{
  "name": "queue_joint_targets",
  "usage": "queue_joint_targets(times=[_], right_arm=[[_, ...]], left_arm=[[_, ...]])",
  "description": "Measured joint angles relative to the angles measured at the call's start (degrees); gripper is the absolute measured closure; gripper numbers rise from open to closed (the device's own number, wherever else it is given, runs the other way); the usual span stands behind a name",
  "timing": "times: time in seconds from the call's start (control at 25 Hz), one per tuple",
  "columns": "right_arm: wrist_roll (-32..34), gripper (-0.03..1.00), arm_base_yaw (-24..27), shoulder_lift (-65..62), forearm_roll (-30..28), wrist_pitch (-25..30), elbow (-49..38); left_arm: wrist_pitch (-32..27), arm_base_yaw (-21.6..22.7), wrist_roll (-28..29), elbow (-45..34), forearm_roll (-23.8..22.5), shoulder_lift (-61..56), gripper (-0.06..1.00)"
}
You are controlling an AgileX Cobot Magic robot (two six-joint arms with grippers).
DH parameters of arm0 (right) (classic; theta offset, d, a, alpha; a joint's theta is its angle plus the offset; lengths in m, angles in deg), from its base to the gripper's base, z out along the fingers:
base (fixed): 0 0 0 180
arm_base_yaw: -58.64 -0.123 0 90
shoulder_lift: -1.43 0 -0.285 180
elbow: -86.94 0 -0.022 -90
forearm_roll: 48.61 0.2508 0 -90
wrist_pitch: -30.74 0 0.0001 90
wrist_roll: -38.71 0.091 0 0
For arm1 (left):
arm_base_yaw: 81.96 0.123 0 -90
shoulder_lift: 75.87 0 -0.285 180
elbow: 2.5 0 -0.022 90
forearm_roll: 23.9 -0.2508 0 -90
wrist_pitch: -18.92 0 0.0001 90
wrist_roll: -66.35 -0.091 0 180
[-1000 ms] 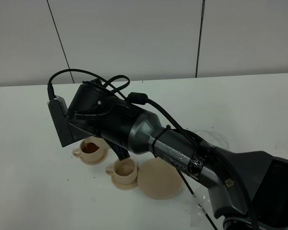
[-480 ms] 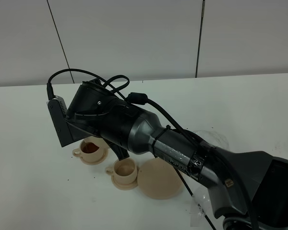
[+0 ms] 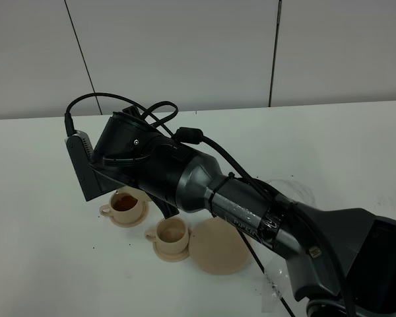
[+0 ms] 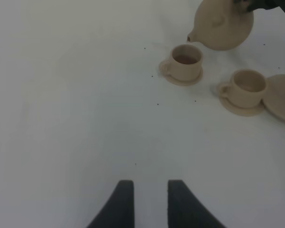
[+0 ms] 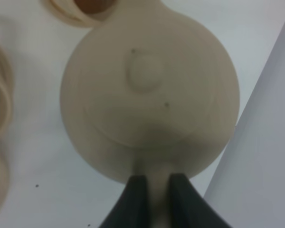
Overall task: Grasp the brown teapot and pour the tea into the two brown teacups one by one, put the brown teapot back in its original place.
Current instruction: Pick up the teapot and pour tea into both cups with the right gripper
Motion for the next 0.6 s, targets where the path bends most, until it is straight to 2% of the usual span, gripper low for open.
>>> queue_joint_targets(times=[0.6], right_arm=[[0.0,0.87,0.0,0.0,-0.36,-0.06,0.0]], left_arm=[[0.0,0.0,0.0,0.0,0.0,0.0,0.7]])
